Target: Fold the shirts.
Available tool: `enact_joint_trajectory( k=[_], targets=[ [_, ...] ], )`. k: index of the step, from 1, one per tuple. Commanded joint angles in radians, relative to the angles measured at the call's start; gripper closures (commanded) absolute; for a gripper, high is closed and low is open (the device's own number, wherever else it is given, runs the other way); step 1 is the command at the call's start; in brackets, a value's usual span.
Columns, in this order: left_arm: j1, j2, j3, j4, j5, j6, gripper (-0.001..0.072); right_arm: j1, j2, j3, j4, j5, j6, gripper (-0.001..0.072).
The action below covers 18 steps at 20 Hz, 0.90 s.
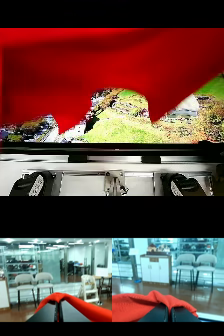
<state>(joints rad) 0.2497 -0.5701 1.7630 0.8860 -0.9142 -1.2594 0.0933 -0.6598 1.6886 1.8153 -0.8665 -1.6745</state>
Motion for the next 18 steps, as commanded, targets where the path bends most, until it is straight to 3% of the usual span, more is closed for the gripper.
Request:
enact_joint_trajectory(
  k=[1,6,8,12,15,18],
  targets=[
    [0.0,0.018,0.003,0.144,-0.179,-0.073,0.0676,0.0,0.016,0.008,-0.092,-0.159,0.082,0.0643],
    [0.0,-0.061,-0.169,0.267,-0.338,-0.052,0.0676,0.0,-0.177,-0.014,-0.208,-0.564,0.14,0.0643],
    [-0.001,-0.127,-0.313,0.266,-0.371,-0.051,0.0676,0.0,-0.293,-0.082,-0.218,-0.639,0.155,0.0642],
    [-0.001,-0.362,-0.532,0.251,-0.287,-0.05,0.0676,0.0,-0.559,-0.233,-0.19,-0.472,0.159,0.0643],
    [-0.017,-0.594,-0.519,0.184,-0.19,0.021,0.0676,0.0,-0.786,-0.235,-0.145,-0.3,0.165,0.0642],
    [-0.061,-0.79,-0.465,0.166,-0.057,0.02,0.0676,0.0,-0.93,-0.235,-0.122,-0.085,0.174,0.0643]
  ],
)
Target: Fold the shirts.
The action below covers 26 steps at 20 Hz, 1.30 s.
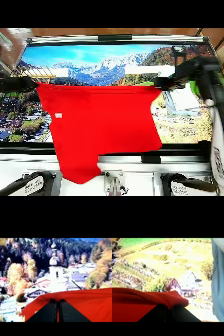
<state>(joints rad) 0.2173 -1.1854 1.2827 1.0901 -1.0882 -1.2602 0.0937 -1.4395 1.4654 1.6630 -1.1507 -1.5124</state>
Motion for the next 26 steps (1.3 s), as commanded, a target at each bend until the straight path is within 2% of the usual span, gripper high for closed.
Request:
enact_joint_trajectory(
  k=[1,4,6,10,14,18,21,23,25,26],
  targets=[
    [-0.044,-0.225,0.037,-0.04,0.14,0.022,0.0676,0.0,-0.175,-0.012,0.03,0.258,0.025,0.0642],
    [-0.081,-0.345,0.1,-0.04,0.203,0.021,0.0676,-0.004,-0.216,-0.012,0.024,0.413,0.072,0.0643],
    [-0.095,-0.385,0.128,-0.046,0.291,0.017,0.0676,-0.021,-0.222,-0.012,0.021,0.483,0.111,0.0642],
    [-0.098,-0.419,0.134,-0.148,0.493,0.017,0.0676,-0.083,-0.222,-0.012,0.021,0.506,0.141,0.0643],
    [-0.1,-0.482,0.145,-0.263,0.526,0.018,0.0676,-0.097,-0.23,-0.013,0.023,0.511,0.143,0.0642],
    [-0.1,-0.533,0.145,-0.272,0.457,0.017,0.0676,-0.071,-0.28,-0.012,0.039,0.506,0.144,0.0642],
    [-0.095,-0.537,0.145,-0.271,0.335,0.018,0.0676,-0.066,-0.285,-0.012,0.041,0.486,0.148,0.0642],
    [-0.08,-0.53,0.155,-0.267,0.213,0.018,0.0677,-0.072,-0.253,-0.012,0.021,0.429,0.135,0.0642],
    [-0.059,-0.53,0.187,-0.218,0.041,0.011,0.0679,-0.087,-0.217,-0.012,-0.008,0.311,0.109,0.0642],
    [-0.052,-0.53,0.199,-0.132,-0.037,-0.057,0.0679,-0.096,-0.206,-0.012,-0.022,0.237,0.108,0.0642]
  ],
)
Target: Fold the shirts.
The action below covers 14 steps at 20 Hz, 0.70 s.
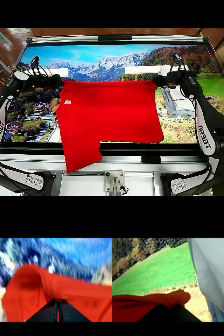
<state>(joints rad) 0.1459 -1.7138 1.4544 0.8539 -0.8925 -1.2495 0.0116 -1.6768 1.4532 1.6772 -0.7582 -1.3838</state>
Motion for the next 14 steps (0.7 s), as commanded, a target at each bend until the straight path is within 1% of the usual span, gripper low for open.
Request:
enact_joint_trajectory(
  k=[1,2,4,6,10,14],
  targets=[
    [0.024,-0.002,0.03,0.203,-0.309,-0.151,0.0679,-0.022,0.034,0.0,-0.036,-0.228,-0.027,0.0642],
    [0.026,-0.005,0.029,0.262,-0.374,-0.17,0.0679,-0.023,0.029,0.0,-0.032,-0.293,-0.043,0.0642],
    [0.021,-0.015,0.028,0.275,-0.463,-0.169,0.0678,-0.017,0.013,-0.001,-0.005,-0.36,-0.077,0.0642],
    [0.006,-0.021,0.028,0.276,-0.489,-0.169,0.0678,-0.014,-0.011,-0.001,0.029,-0.392,-0.077,0.0642],
    [-0.011,-0.047,0.028,0.277,-0.552,-0.169,0.0679,-0.014,-0.051,-0.001,0.042,-0.443,-0.076,0.0642],
    [-0.011,-0.052,0.028,0.277,-0.549,-0.17,0.0678,-0.014,-0.07,-0.001,0.064,-0.473,-0.076,0.0642]
  ],
)
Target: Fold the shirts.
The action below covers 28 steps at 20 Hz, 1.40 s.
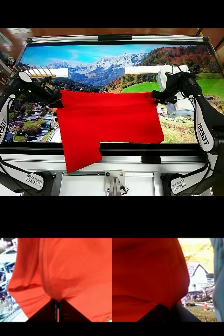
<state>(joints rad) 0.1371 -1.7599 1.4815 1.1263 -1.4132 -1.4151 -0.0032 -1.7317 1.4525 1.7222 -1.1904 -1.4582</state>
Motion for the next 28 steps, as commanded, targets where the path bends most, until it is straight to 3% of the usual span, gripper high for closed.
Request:
enact_joint_trajectory(
  k=[1,4,5,6,7,11,12,15,17,21,24,28],
  targets=[
    [-0.002,-0.006,0.001,0.005,-0.028,-0.005,0.0678,0.001,-0.018,0.0,0.019,-0.044,-0.001,0.0642],
    [-0.003,-0.015,0.0,0.004,-0.029,-0.027,0.0678,0.002,-0.029,-0.003,0.027,-0.056,0.003,0.0632],
    [-0.002,-0.018,0.0,0.003,-0.028,-0.039,0.0673,0.001,-0.029,-0.002,0.028,-0.053,0.003,0.057],
    [-0.002,-0.017,0.0,0.0,-0.029,-0.038,0.0551,-0.002,-0.025,0.003,0.03,-0.061,0.0,0.0398],
    [-0.002,-0.014,0.007,0.001,-0.038,-0.037,0.0375,-0.007,-0.018,0.015,0.031,-0.089,-0.027,0.0315],
    [0.036,0.061,0.04,0.001,-0.074,-0.037,0.0357,-0.037,0.104,0.056,-0.09,-0.264,-0.142,0.0293],
    [0.053,0.094,0.038,0.008,-0.11,-0.034,0.0262,-0.059,0.147,0.056,-0.143,-0.321,-0.168,0.0156],
    [0.107,0.225,-0.086,0.019,-0.168,-0.014,0.0244,-0.179,0.242,0.05,-0.128,-0.421,-0.19,0.0146],
    [0.12,0.383,-0.359,-0.004,-0.06,-0.029,0.0307,-0.254,0.294,0.024,-0.09,-0.421,-0.187,0.0146],
    [0.138,0.658,-0.882,-0.009,0.095,0.028,0.0306,-0.325,0.341,-0.065,-0.081,-0.415,-0.188,0.0146],
    [0.188,0.768,-1.023,-0.081,0.138,0.105,0.0305,-0.321,0.34,-0.124,-0.043,-0.381,-0.188,0.0146],
    [0.186,0.76,-1.065,-0.132,0.192,0.117,0.0306,-0.318,0.34,-0.182,-0.001,-0.34,-0.191,0.0146]
  ],
)
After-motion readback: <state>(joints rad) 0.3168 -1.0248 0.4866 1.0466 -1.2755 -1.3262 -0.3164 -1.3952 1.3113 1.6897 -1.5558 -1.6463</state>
